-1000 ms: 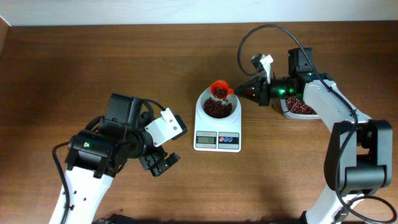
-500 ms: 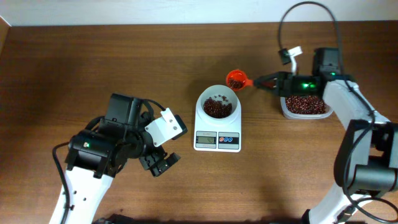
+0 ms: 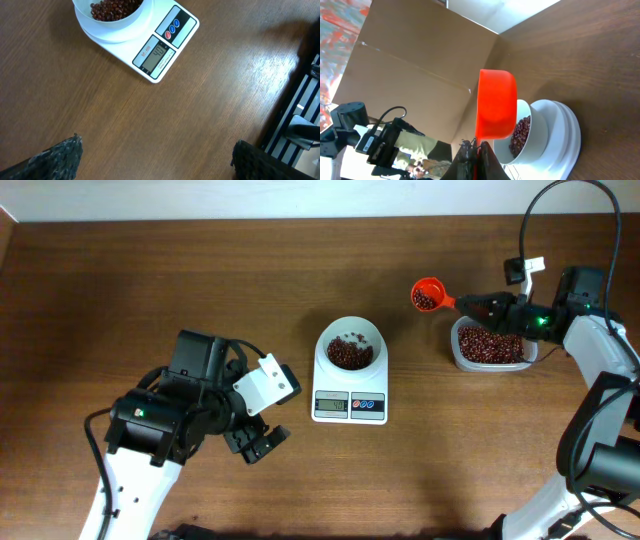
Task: Scoop and weigh 50g on scale
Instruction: 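Move the scoop back over the bean tub with the right gripper, then carry the scoop back over the white bowl with the right gripper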
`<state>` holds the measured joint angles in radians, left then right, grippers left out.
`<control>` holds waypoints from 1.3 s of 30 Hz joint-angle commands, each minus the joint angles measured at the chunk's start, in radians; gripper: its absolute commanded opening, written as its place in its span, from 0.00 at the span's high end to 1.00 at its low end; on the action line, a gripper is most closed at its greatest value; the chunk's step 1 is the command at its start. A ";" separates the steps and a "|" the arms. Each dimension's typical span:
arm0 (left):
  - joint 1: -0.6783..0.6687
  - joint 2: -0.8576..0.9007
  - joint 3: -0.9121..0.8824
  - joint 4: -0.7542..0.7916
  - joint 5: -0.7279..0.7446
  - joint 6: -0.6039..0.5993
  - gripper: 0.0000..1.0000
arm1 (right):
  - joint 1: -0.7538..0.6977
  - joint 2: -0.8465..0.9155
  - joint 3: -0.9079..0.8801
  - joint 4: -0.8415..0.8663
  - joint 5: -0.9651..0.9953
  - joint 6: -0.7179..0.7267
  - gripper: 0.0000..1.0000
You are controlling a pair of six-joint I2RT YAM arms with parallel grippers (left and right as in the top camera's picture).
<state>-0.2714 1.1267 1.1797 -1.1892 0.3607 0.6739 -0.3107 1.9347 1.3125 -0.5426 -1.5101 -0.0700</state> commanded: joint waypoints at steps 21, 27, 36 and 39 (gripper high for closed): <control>0.006 -0.007 -0.002 -0.002 0.017 0.005 0.01 | 0.001 0.002 0.002 -0.068 0.003 0.000 0.96; 0.006 -0.007 -0.002 -0.001 0.017 0.005 0.01 | 0.027 0.002 0.002 -0.061 0.014 0.000 0.96; 0.006 -0.007 -0.002 -0.002 0.017 0.005 0.01 | 0.246 0.002 0.002 0.167 0.079 -0.005 0.96; 0.006 -0.007 -0.002 -0.002 0.017 0.005 0.01 | 0.253 0.002 0.002 0.166 0.139 -0.122 0.96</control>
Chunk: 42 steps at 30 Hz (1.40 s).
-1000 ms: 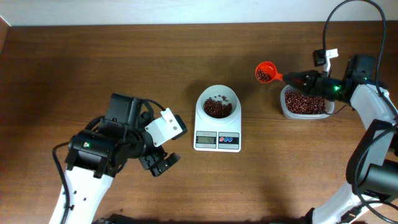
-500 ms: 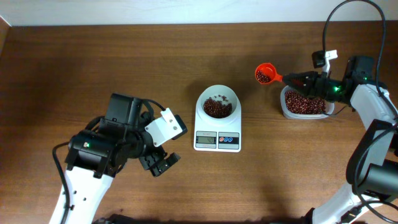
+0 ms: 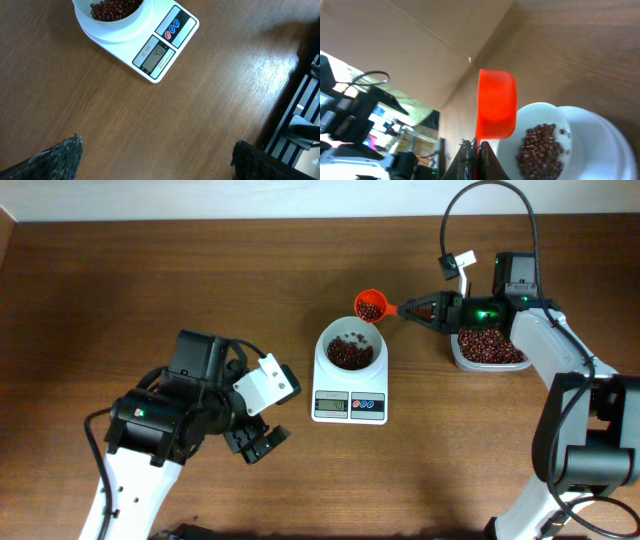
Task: Scoop and weigh 50g on scale
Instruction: 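Carry the scoop back over the white bowl with the right gripper, then tilt the scoop over the bowl to add a few beans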
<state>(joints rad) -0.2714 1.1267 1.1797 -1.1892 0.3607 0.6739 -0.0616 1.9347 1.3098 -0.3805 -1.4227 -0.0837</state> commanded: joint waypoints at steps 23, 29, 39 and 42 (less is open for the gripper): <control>0.006 -0.007 -0.002 -0.002 0.017 0.005 0.01 | 0.063 0.002 0.005 -0.069 0.180 -0.594 0.96; 0.006 -0.007 -0.002 -0.002 0.017 0.005 0.01 | 0.063 -0.016 0.005 -0.127 0.138 -0.620 0.96; 0.006 -0.007 -0.002 -0.002 0.017 0.005 0.01 | 0.075 -0.024 0.005 -0.127 0.227 -0.665 0.96; 0.006 -0.007 -0.002 -0.002 0.017 0.005 0.01 | 0.083 -0.032 0.005 -0.134 0.145 -0.672 0.96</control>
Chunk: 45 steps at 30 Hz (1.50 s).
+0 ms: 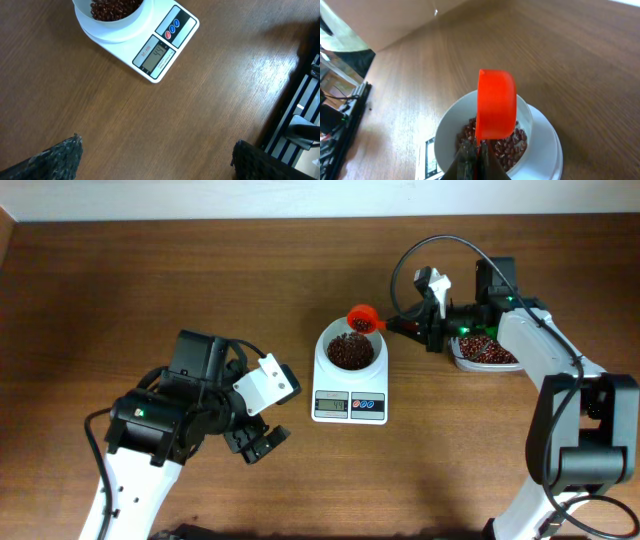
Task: Scoop and weigh 50g on scale
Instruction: 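Tilt the scoop over the bowl to add a few beans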
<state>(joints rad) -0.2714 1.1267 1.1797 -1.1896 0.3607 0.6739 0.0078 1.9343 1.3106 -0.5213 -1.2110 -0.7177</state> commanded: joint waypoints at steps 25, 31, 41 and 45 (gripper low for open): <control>0.006 -0.007 -0.002 -0.001 0.017 0.005 0.01 | 0.019 -0.030 0.004 0.006 0.075 0.042 0.96; 0.006 -0.007 -0.002 -0.001 0.017 0.005 0.01 | 0.020 -0.031 0.004 0.022 -0.049 0.088 0.96; 0.006 -0.007 -0.002 -0.001 0.017 0.005 0.01 | 0.020 -0.030 0.004 0.019 0.026 0.078 0.96; 0.006 -0.007 -0.002 -0.001 0.017 0.005 0.01 | 0.023 -0.034 0.004 0.026 -0.059 0.127 0.96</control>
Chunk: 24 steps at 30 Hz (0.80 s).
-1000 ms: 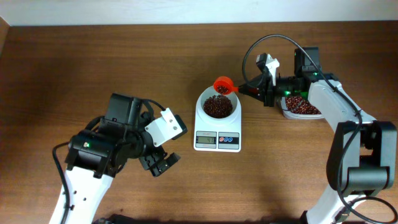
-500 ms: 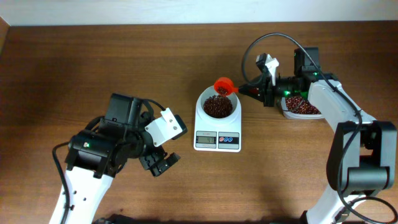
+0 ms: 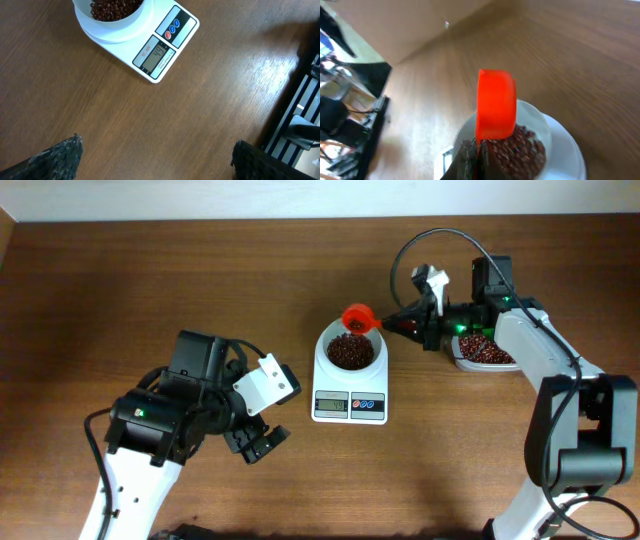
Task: Scoop and weigh 50g on scale
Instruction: 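Tilt the scoop over the bowl to add a few beans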
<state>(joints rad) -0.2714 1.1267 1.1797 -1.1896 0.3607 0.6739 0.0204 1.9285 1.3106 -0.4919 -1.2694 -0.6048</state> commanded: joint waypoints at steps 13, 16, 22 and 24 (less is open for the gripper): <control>0.006 -0.007 -0.002 -0.001 0.017 0.005 0.01 | 0.027 -0.040 0.005 0.012 0.051 0.037 0.96; 0.006 -0.007 -0.002 -0.001 0.017 0.005 0.01 | 0.026 -0.040 0.004 -0.023 0.099 0.037 0.96; 0.006 -0.007 -0.002 -0.001 0.017 0.005 0.01 | 0.026 -0.048 0.009 -0.036 0.063 0.098 0.96; 0.006 -0.007 -0.002 -0.001 0.017 0.005 0.01 | 0.027 -0.054 0.010 -0.011 0.013 0.063 0.96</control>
<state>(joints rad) -0.2714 1.1267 1.1797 -1.1896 0.3607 0.6739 0.0364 1.9186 1.3106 -0.5137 -1.2217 -0.5377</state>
